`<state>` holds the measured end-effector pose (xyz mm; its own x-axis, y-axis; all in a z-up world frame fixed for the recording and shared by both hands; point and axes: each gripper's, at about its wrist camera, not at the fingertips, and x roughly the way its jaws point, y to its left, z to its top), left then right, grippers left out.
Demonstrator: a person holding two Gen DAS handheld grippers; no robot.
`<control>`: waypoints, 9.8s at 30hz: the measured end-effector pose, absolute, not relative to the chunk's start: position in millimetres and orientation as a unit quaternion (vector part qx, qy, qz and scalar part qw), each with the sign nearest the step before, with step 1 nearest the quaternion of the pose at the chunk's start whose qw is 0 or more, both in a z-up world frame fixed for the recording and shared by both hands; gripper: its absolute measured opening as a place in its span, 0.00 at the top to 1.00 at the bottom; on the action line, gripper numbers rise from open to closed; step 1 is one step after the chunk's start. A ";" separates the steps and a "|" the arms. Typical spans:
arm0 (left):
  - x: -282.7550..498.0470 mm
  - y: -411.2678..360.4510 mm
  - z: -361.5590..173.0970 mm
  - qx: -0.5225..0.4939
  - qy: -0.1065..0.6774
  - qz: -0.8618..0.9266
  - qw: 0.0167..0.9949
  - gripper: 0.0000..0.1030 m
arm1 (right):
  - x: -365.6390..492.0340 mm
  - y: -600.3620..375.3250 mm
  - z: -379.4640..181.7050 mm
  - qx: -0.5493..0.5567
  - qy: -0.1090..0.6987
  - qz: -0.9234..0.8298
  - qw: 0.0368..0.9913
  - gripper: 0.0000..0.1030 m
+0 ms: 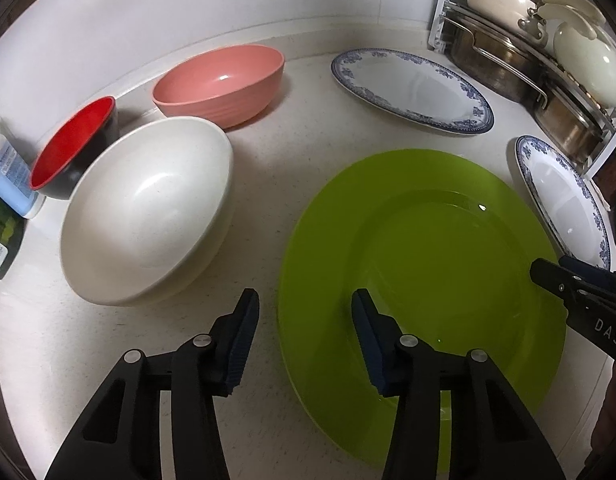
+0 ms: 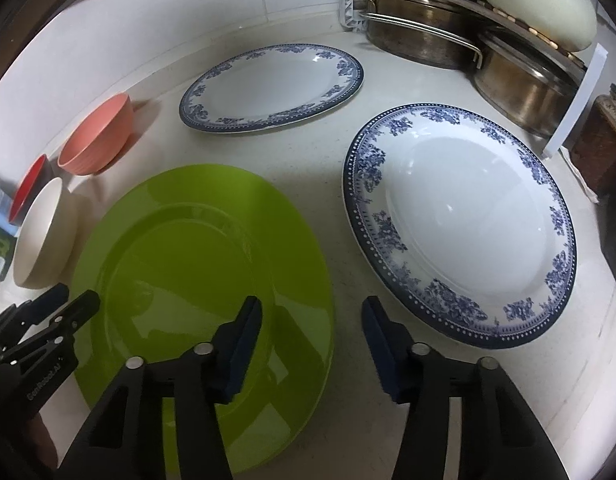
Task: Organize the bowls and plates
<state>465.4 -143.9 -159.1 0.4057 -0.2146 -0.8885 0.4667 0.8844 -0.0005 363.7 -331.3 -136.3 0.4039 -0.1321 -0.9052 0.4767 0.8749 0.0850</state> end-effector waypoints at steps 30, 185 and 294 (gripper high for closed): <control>445.8 -130.8 -137.1 0.091 0.491 -0.211 0.840 0.64 | 357.0 -315.5 -122.2 0.152 0.512 -0.179 0.827 0.65; 339.2 -185.6 -13.2 0.124 0.287 -0.229 0.922 0.00 | 214.3 -338.8 -6.6 0.136 0.334 -0.251 0.898 0.28; 419.9 -330.8 -115.7 0.160 0.470 -0.307 0.812 0.67 | 287.9 -486.3 -111.7 0.193 0.497 -0.275 0.800 0.64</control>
